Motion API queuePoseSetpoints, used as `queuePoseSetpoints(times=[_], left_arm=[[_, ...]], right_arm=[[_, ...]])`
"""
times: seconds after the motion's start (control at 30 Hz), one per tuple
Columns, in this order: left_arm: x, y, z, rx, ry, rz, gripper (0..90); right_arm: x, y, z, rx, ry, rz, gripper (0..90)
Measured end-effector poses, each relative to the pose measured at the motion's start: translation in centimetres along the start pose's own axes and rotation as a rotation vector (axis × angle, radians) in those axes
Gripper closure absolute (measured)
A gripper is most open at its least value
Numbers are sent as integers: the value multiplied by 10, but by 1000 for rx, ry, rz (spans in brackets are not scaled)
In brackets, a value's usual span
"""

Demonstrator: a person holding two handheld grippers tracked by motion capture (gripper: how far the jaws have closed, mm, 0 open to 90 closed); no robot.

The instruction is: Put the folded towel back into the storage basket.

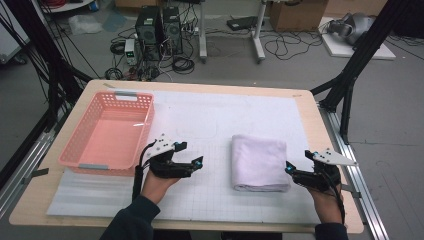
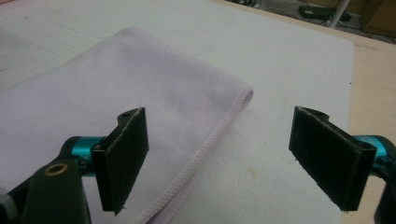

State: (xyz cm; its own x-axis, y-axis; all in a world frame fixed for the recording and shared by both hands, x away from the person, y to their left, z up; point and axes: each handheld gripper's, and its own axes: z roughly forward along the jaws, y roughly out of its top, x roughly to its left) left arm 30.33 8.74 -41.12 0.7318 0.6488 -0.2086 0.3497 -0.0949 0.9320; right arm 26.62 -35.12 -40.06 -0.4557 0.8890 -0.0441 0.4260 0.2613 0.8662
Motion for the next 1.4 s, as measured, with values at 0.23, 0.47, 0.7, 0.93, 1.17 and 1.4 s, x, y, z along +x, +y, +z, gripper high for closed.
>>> queuePoseSetpoints(times=[0.23, 0.47, 0.7, 0.93, 1.17, 1.4], left_arm=[[-20, 12, 42, 56, -54, -2, 196], [-40, 12, 81, 125, -90, -12, 198], [-46, 2, 111, 221, -58, -68, 231], [-55, -7, 132, 322, -75, -96, 277], [-52, -7, 135, 341, -85, -152, 601], [-48, -3, 124, 307, -93, -112, 724]], right_arm=[[-1, 0, -2, -12, 8, 3, 186], [-2, 0, -2, -13, 10, 7, 186], [-1, 0, -1, -9, 14, 7, 185], [-1, 0, -1, -8, 15, 6, 186], [-1, 0, -1, -8, 13, 5, 186], [-1, 0, -1, -11, 11, 5, 186]])
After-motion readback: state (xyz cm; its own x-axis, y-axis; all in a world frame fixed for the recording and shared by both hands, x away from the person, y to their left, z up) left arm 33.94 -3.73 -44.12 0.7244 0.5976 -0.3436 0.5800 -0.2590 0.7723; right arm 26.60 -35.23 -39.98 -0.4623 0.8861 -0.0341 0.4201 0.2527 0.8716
